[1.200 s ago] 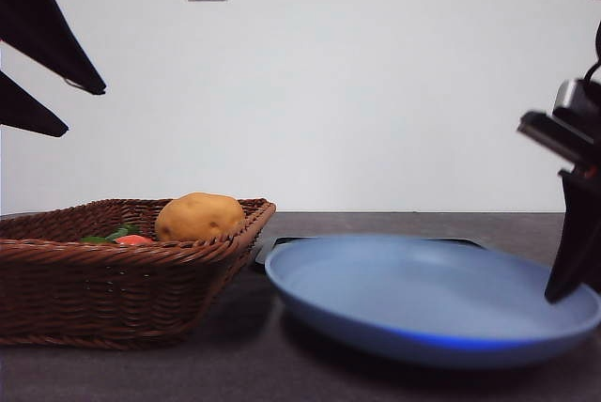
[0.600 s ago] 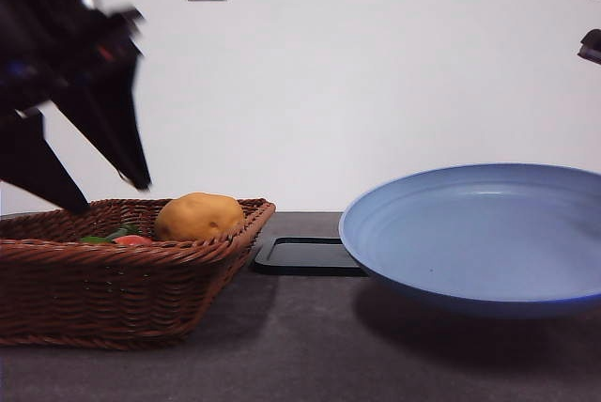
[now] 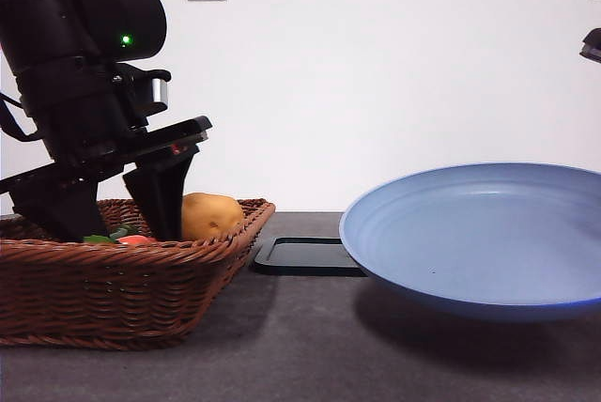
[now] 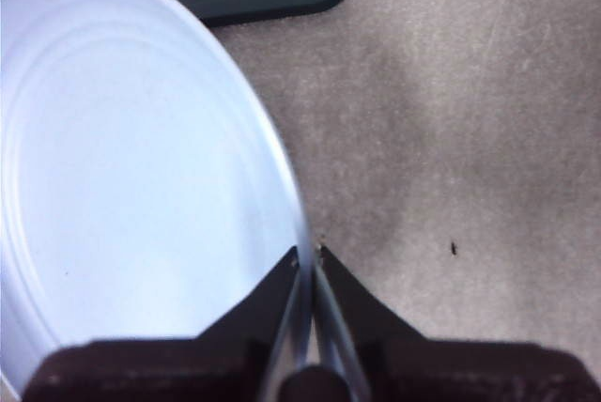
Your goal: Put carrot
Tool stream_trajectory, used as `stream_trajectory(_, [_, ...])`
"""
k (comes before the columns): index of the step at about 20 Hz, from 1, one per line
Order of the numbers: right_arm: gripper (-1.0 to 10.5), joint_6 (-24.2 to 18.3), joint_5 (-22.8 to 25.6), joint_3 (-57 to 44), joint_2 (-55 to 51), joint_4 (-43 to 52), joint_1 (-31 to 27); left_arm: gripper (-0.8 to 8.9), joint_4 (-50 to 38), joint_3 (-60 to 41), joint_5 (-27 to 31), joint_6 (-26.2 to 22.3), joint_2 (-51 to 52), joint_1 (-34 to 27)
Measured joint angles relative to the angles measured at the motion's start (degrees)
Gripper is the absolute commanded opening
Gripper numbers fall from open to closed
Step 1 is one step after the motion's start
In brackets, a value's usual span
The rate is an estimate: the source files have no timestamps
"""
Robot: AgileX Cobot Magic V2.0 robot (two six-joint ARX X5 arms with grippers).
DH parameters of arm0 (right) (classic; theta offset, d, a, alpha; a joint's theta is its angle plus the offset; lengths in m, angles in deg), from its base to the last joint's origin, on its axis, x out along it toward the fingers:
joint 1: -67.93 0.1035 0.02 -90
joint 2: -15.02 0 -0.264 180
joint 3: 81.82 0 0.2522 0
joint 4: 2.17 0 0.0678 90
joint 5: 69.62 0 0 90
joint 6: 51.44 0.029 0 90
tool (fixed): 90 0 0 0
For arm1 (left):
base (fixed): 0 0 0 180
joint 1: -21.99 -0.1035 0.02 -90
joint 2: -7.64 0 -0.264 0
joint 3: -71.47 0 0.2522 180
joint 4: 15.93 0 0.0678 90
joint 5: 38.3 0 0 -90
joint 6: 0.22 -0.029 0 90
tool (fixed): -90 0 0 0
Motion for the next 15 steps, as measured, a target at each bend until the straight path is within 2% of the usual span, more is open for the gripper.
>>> stream_trajectory(3, [0.0, 0.0, 0.0, 0.0, 0.0, 0.0, 0.0, 0.96, 0.81, 0.0, -0.26, -2.12, 0.0, 0.0])
stream_trajectory(7, [0.0, 0.0, 0.0, 0.0, 0.0, 0.0, 0.0, 0.87, 1.92, 0.33, -0.9, -4.72, 0.0, 0.0])
stream_trajectory(11, [0.0, 0.0, -0.02, 0.0, 0.0, 0.0, 0.0, 0.87, 12.83, 6.97, -1.36, -7.65, 0.0, 0.0])
stream_trajectory(14, [0.0, 0.0, -0.07, 0.0, 0.0, 0.0, 0.0, 0.87, 20.2, 14.67, -6.8, -10.88, 0.0, 0.0])
stream_trajectory(15, [0.0, 0.0, -0.24, 0.0, 0.0, -0.02, 0.0, 0.87, 21.18, 17.99, -11.32, -11.72, 0.0, 0.11])
